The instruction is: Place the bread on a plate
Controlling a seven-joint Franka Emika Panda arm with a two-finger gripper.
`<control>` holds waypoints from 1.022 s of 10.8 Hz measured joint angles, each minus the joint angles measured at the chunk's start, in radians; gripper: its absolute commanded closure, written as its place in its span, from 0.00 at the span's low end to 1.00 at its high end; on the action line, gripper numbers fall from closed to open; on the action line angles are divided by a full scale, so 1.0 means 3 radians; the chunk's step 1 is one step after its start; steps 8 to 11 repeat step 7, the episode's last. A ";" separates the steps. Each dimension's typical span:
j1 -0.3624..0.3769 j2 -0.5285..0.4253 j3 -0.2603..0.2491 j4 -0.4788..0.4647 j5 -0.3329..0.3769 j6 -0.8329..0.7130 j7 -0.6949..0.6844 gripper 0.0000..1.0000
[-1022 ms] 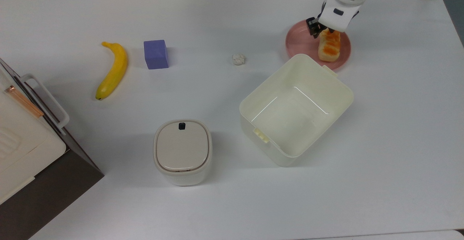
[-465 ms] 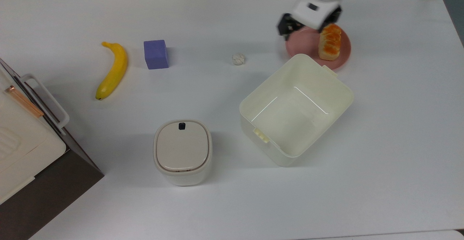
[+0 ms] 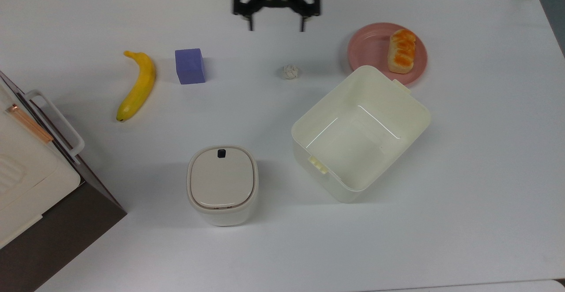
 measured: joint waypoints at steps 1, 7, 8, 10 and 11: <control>-0.0123 0.0008 0.0008 0.0010 -0.0018 -0.0003 0.0000 0.00; -0.0382 0.0052 0.0041 0.0061 -0.0051 -0.0003 0.0001 0.00; -0.0382 0.0052 0.0041 0.0061 -0.0051 -0.0003 0.0001 0.00; -0.0382 0.0052 0.0041 0.0061 -0.0051 -0.0003 0.0001 0.00; -0.0382 0.0052 0.0041 0.0061 -0.0051 -0.0003 0.0001 0.00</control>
